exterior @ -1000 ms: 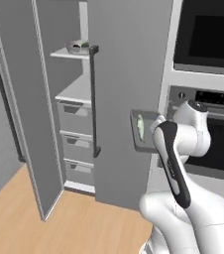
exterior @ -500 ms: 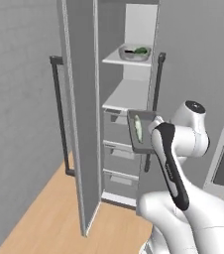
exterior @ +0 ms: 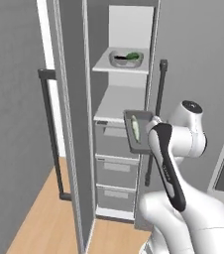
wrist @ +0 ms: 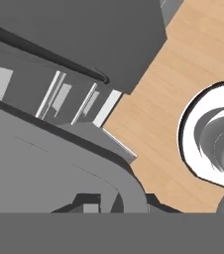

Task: Take the meat container that has the fish and place it on the second highest rack of the freezer. Then take the vegetable container that has the broccoli and eggplant and place it on the highest rack of the freezer.

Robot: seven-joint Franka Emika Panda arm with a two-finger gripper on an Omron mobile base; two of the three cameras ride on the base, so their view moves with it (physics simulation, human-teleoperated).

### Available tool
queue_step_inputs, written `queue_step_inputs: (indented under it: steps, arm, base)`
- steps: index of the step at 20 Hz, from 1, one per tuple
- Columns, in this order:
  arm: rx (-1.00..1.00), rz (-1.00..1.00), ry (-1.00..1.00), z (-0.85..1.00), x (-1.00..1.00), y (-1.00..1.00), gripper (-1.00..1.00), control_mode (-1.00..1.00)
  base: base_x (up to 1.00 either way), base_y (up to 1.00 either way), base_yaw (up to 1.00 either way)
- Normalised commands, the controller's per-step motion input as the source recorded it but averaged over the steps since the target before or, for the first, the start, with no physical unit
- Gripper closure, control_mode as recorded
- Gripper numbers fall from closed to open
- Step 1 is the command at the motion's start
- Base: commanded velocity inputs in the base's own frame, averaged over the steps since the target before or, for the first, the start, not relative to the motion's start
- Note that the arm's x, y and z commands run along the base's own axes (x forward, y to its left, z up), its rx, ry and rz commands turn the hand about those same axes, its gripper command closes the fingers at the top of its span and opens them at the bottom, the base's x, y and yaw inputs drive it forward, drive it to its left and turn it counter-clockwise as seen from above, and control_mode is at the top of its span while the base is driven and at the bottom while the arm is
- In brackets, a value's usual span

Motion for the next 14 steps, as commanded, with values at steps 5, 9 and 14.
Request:
queue_step_inputs:
  steps: [5,9,14]
  arm:
    - [0.0,0.0,0.0,0.0,0.0,0.0,1.0,1.0]
    - [0.0,0.0,0.0,0.0,0.0,0.0,1.0,1.0]
    - [0.0,0.0,0.0,0.0,0.0,0.0,1.0,1.0]
  base:
    - [0.8,0.15,-0.09]
    - [0.57,0.0,-0.11]
    - [0.49,0.71,-0.06]
